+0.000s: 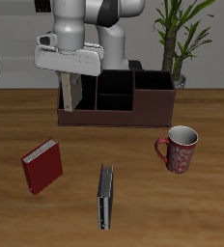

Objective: Place the yellow book into the back desk caddy's left compartment

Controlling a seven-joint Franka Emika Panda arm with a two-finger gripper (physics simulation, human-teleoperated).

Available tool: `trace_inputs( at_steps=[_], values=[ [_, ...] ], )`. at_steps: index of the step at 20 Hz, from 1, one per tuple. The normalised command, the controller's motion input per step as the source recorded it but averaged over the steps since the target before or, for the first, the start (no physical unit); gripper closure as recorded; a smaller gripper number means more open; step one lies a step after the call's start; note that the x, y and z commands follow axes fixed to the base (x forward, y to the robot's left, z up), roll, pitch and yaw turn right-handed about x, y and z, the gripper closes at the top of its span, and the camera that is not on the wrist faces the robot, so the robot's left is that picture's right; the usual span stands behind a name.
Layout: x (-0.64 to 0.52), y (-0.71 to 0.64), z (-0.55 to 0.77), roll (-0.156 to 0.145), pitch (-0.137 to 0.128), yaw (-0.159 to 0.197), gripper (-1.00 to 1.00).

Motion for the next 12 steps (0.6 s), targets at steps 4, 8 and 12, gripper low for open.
trace_inputs(
  at_steps=[4,8,12],
  values=[
    [-0.30,0.12,0.27,-0.028,0.008,0.070,1.00],
    [-0.40,0.28,0.19,0.019,0.010,0.074,1.00],
    [-0.30,0.08,0.11,0.008,-0.011,0.036,1.00]
  ],
)
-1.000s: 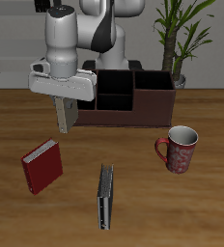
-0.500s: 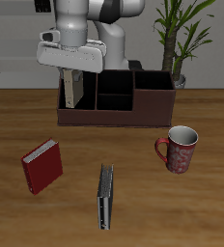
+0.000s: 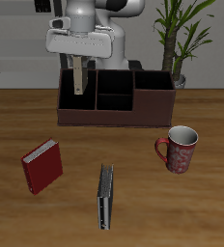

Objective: Place the yellow book into the back desk caddy's left compartment

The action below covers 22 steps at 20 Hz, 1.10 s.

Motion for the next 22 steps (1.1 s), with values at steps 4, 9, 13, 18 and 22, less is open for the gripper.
trace_inputs(
  at_steps=[4,9,13,18,22],
  values=[
    [-0.35,0.09,0.05,0.016,-0.006,0.039,1.00],
    [-0.32,0.01,0.05,-0.034,0.007,0.011,1.00],
    [-0.35,0.04,0.15,-0.009,-0.041,0.029,1.00],
    [-0.18,0.03,0.00,0.006,-0.012,0.023,1.00],
    [-0.09,0.05,-0.06,0.002,0.008,0.019,1.00]
  ],
)
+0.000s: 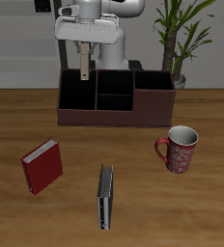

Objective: Place the yellow book into the back desk caddy's left compartment

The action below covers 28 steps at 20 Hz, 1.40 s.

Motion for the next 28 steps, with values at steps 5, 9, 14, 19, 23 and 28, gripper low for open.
trace_inputs(
  at_steps=[5,9,14,19,23,28],
  values=[
    [-0.06,-0.09,-0.09,-0.025,0.028,-0.023,1.00],
    [0.00,-0.14,-0.15,-0.031,0.040,-0.021,1.00],
    [-0.02,-0.13,-0.16,-0.028,0.033,-0.013,1.00],
    [0.04,-0.04,-0.12,-0.014,0.025,-0.006,1.00],
    [-0.01,0.02,-0.18,0.006,0.026,0.002,1.00],
    [0.01,-0.04,-0.14,-0.007,0.015,-0.007,1.00]
  ],
)
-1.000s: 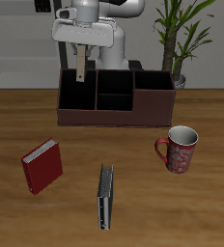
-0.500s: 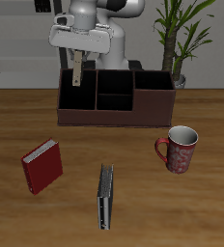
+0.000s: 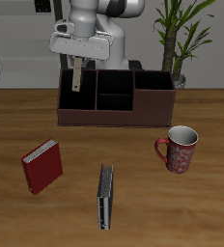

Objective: Place the yellow book into the back desk caddy's left compartment

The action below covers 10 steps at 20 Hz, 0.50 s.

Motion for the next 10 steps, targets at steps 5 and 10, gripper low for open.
trace_inputs(
  at_steps=[5,10],
  values=[
    [0.01,-0.04,-0.13,-0.007,0.006,-0.005,1.00],
    [0.12,-0.02,-0.26,-0.003,0.034,0.009,1.00]
  ],
)
